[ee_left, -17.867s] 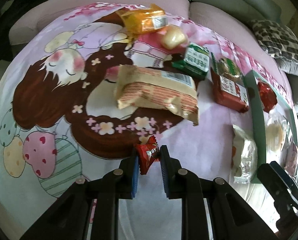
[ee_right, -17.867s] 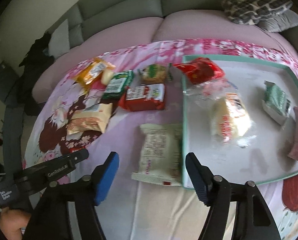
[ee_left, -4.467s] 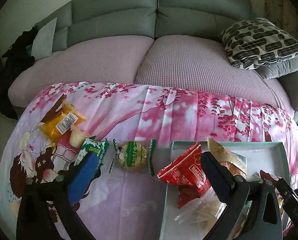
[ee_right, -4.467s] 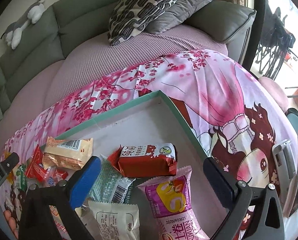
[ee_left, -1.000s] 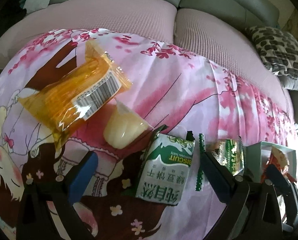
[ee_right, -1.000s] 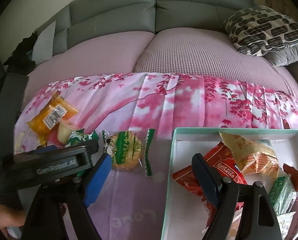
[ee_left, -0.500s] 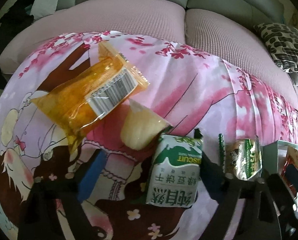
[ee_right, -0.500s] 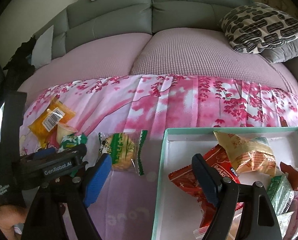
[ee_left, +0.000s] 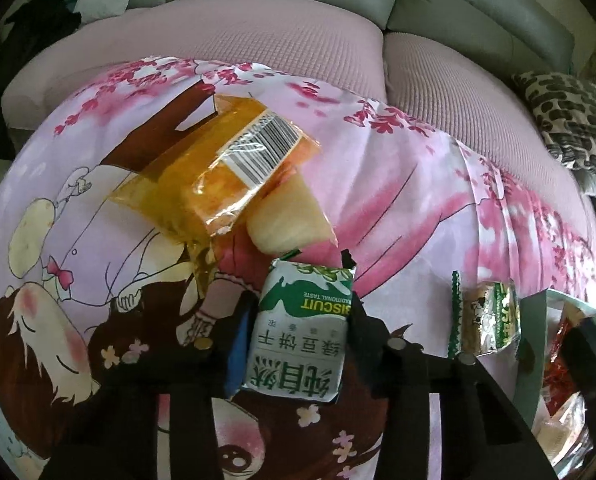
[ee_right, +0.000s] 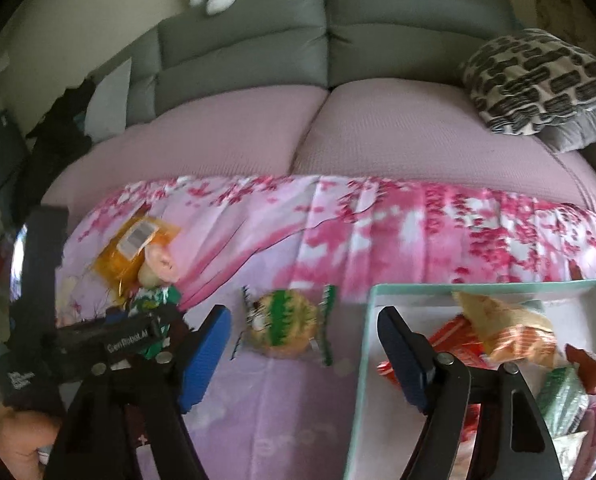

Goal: Organize snacks
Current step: 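Grasp the green biscuit box with the left gripper while the right grasps the round green cookie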

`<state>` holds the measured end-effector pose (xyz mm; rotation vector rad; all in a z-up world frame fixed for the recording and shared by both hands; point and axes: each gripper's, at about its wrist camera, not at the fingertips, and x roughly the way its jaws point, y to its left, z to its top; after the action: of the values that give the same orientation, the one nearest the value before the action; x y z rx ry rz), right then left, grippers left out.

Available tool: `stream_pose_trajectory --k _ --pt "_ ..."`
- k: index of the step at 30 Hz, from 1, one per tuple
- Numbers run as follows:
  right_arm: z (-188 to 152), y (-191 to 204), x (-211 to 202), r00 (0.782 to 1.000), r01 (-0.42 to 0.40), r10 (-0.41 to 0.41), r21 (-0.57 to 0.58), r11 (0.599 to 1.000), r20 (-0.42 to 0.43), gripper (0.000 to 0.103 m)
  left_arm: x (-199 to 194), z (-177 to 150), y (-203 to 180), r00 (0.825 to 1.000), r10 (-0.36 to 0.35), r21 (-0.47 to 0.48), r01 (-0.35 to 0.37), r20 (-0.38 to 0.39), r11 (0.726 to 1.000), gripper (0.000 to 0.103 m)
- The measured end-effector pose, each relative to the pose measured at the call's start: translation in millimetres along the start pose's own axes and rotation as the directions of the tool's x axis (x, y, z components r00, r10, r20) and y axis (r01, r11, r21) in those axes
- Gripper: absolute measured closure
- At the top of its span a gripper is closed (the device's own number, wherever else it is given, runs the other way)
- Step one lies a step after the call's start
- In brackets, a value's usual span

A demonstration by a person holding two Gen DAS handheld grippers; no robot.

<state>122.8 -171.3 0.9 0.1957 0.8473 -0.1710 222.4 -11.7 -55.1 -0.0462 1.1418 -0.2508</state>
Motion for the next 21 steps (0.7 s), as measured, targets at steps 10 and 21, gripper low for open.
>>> stream_pose_trajectory --k 10,21 --pt "-6 13 48 0.993 0.047 -0.05 -0.032 0.998 -0.108 0.027 1 2 5 1.0 -0.024 -0.021 0.024 -0.003 0.999 0.058" --pt "-7 15 58 0.99 0.037 -0.037 -0.002 0.999 -0.139 0.049 1 2 1 1.0 -0.009 -0.005 0.009 -0.003 1.0 0.058"
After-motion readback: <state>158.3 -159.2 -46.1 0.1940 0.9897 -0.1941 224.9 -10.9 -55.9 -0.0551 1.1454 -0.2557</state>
